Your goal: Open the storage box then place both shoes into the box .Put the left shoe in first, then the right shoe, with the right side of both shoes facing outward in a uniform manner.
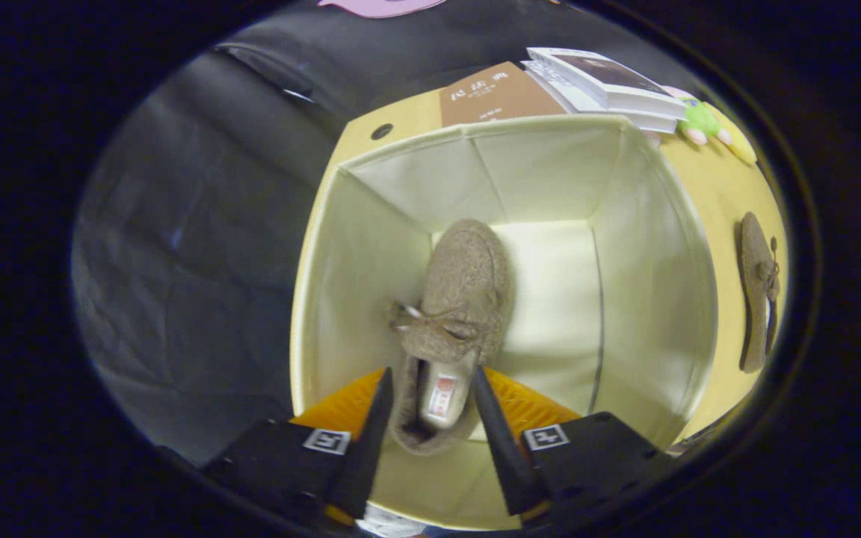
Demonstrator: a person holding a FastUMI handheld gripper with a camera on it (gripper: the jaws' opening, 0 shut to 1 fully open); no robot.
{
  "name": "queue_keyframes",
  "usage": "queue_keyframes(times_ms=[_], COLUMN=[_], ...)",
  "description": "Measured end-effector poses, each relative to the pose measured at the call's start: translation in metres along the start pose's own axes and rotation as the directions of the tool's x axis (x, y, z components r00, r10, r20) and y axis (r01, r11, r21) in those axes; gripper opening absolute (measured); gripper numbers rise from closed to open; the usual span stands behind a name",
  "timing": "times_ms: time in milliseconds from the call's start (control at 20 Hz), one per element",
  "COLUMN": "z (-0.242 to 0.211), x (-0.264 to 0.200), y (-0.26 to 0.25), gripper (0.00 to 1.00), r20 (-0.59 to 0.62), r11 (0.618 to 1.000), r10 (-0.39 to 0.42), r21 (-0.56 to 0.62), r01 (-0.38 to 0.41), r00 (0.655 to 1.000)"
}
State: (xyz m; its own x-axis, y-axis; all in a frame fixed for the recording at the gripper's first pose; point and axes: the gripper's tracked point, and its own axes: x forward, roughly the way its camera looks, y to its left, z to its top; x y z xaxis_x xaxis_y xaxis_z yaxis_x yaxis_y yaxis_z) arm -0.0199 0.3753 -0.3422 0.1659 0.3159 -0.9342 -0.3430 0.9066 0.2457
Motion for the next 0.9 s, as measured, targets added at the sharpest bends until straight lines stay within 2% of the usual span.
queue_keyframes(times_ms=[100,400,600,750,900], z=[0.002,0.01,0.029,0.05,0.072], x=[-0.011,-0.064,-0.111,-0.149,-0.177], y=[0.0,0.007,-0.015,-0.051,-0.107], gripper=[1.0,1.0,1.0,1.0,1.0], r20=[0.025,0.069,0.119,0.17,0.231], r11=[1.0,0.994,0.989,0.989,0.996], r10=[0.007,0.099,0.146,0.141,0.076], r21=[-0.024,-0.045,-0.023,0.01,0.017], r01=[-0.006,-0.096,-0.145,-0.144,-0.082], r00=[1.0,0.993,0.982,0.975,0.97])
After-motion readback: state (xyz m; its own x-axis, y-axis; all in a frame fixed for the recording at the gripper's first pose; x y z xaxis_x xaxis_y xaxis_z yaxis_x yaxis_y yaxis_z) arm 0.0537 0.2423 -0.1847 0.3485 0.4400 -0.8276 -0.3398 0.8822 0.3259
